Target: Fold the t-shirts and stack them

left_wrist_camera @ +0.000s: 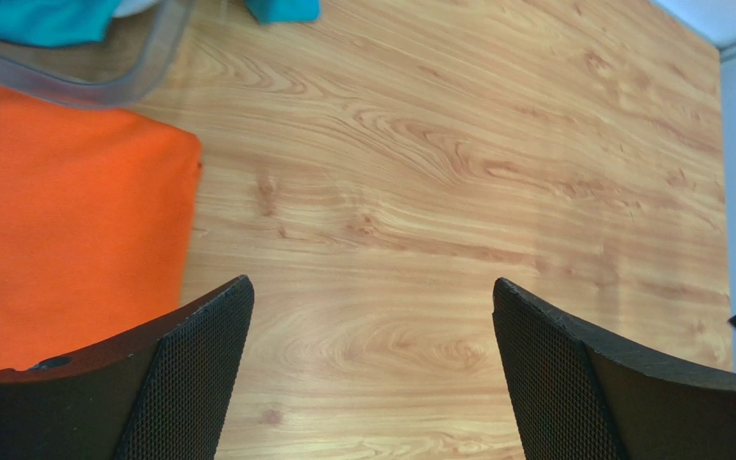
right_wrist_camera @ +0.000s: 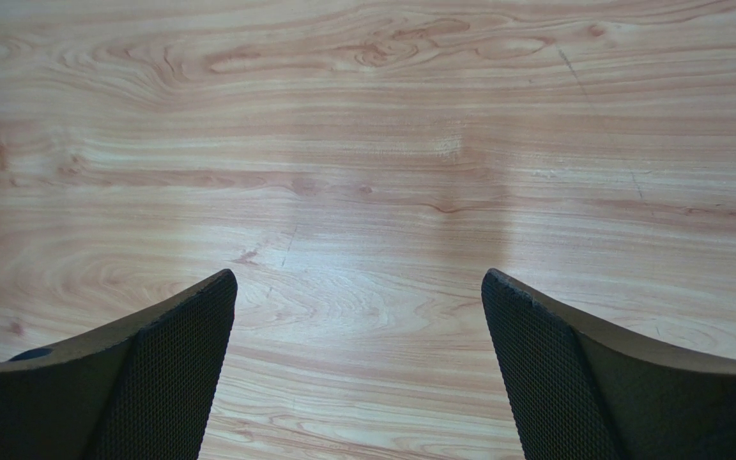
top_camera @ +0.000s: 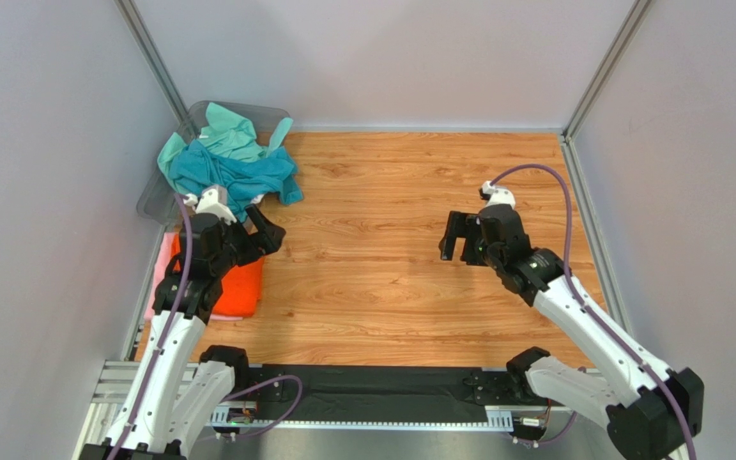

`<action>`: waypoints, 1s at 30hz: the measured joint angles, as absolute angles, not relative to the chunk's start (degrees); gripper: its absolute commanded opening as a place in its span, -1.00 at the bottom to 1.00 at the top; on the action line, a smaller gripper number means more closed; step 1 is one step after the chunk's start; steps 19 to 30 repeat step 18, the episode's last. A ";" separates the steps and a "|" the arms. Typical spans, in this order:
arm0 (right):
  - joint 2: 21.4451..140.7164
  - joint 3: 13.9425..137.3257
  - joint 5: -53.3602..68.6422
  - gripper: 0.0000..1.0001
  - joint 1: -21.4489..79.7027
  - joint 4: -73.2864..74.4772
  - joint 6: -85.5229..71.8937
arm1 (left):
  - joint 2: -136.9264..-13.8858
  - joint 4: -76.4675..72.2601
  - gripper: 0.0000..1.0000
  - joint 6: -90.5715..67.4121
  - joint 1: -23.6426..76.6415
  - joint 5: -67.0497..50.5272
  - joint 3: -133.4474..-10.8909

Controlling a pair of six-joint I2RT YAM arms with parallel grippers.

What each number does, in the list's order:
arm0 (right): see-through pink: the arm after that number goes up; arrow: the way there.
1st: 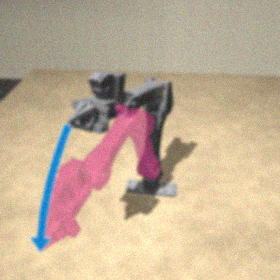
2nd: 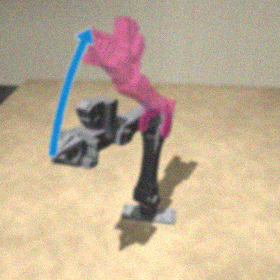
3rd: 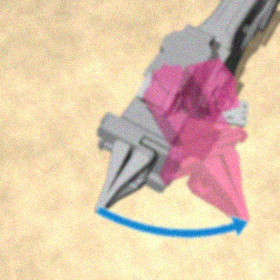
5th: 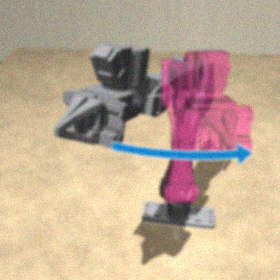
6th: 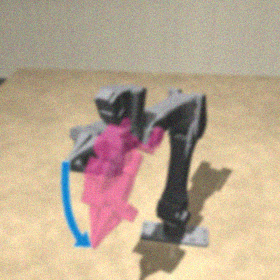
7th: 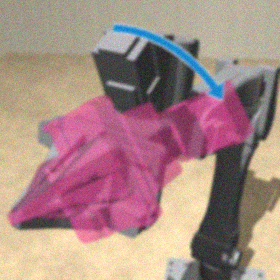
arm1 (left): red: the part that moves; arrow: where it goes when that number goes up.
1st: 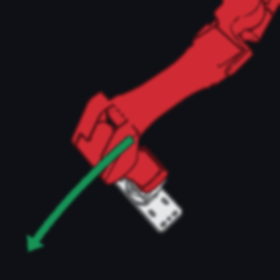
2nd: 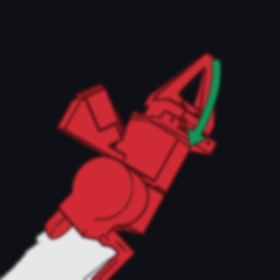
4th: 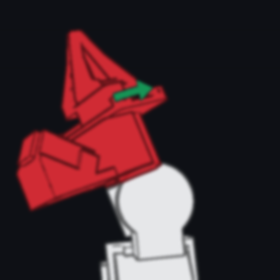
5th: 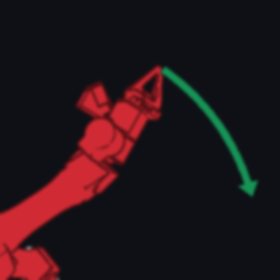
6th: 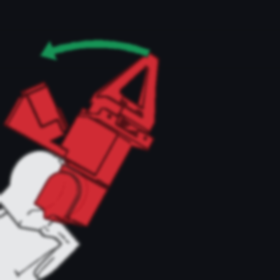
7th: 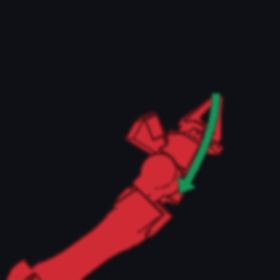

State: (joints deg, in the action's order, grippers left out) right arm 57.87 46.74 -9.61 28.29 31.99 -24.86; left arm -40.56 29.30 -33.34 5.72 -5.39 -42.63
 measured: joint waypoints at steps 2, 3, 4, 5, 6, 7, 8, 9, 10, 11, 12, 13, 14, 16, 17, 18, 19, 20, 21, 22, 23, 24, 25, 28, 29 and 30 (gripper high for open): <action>54.76 46.72 -10.52 1.00 28.29 32.73 -25.91 | -41.23 28.91 0.99 -33.34 6.85 -6.44 -42.54; 53.15 46.72 -11.00 1.00 28.29 32.99 -26.39 | -41.28 28.47 0.99 -33.34 7.07 -6.90 -42.54; 51.88 46.72 -11.35 1.00 28.29 33.21 -26.85 | -41.17 28.21 0.99 -33.34 7.09 -7.07 -42.54; 50.50 46.70 -11.81 1.00 28.29 33.54 -27.42 | -40.99 27.90 0.99 -33.34 7.09 -7.27 -42.54; 49.52 46.70 -12.21 1.00 28.29 33.74 -27.86 | -40.86 27.64 1.00 -33.34 7.09 -7.35 -42.54; 48.56 46.68 -12.62 1.00 28.29 33.85 -28.34 | -40.77 27.44 0.99 -33.34 7.09 -7.55 -42.54; 47.68 46.61 -12.97 1.00 28.29 33.91 -28.82 | -40.73 27.29 1.00 -33.34 7.09 -7.84 -42.54; 47.05 46.50 -13.21 1.00 28.29 34.00 -29.21 | -40.73 27.18 0.99 -33.34 7.09 -8.14 -42.54; 46.48 46.37 -13.45 1.00 28.29 34.09 -29.61 | -40.75 27.07 1.00 -33.34 7.09 -8.54 -42.54; 46.17 46.26 -13.58 1.00 28.29 34.15 -30.00 | -40.75 27.03 0.99 -33.36 7.09 -8.82 -42.54; 45.95 46.17 -13.74 1.00 28.29 34.30 -30.30 | -40.77 26.98 0.99 -33.34 7.09 -9.04 -42.54; 45.89 46.13 -13.93 1.00 28.29 34.63 -30.55 | -40.84 26.89 0.99 -33.36 7.09 -9.17 -42.54; 45.87 46.11 -14.06 1.00 28.29 34.94 -30.79 | -40.91 26.83 0.99 -33.36 7.09 -9.19 -42.54; 45.87 46.02 -14.28 1.00 28.29 35.48 -31.31 | -41.25 26.74 0.99 -33.36 7.09 -9.19 -42.54; 45.87 46.00 -14.37 1.00 28.29 35.79 -31.53 | -41.54 26.76 0.99 -33.36 7.09 -9.19 -42.54; 45.87 46.00 -14.46 1.00 28.29 36.01 -31.64 | -41.85 26.74 0.99 -33.36 7.09 -9.21 -42.54; 45.87 46.00 -14.46 1.00 28.29 36.01 -31.64 | -41.85 26.74 0.99 -33.36 7.09 -9.21 -42.54; 45.87 46.00 -14.46 1.00 28.29 36.01 -31.64 | -41.85 26.74 0.99 -33.36 7.09 -9.21 -42.54; 45.87 46.00 -14.46 1.00 28.29 36.01 -31.64 | -41.85 26.74 0.99 -33.36 7.09 -9.21 -42.54; 45.87 46.00 -14.46 1.00 28.29 36.01 -31.64 | -41.85 26.74 0.99 -33.36 7.09 -9.21 -42.54; 45.87 46.00 -14.46 1.00 28.29 36.01 -31.64 | -41.85 26.74 0.99 -33.36 7.09 -9.21 -42.54; 45.87 46.00 -14.46 1.00 28.29 36.01 -31.64 | -41.85 26.74 0.99 -33.36 7.09 -9.21 -42.54; 45.87 46.00 -14.46 1.00 28.29 36.01 -31.64 | -41.85 26.74 0.99 -33.36 7.09 -9.21 -42.54; 45.87 46.00 -14.46 1.00 28.29 36.01 -31.64 | -41.85 26.74 0.99 -33.36 7.09 -9.21 -42.54; 45.87 46.00 -14.46 1.00 28.29 36.01 -31.64 | -41.85 26.74 0.99 -33.36 7.09 -9.21 -42.54; 45.87 46.00 -14.46 1.00 28.29 36.01 -31.64 | -41.85 26.74 0.99 -33.36 7.09 -9.21 -42.54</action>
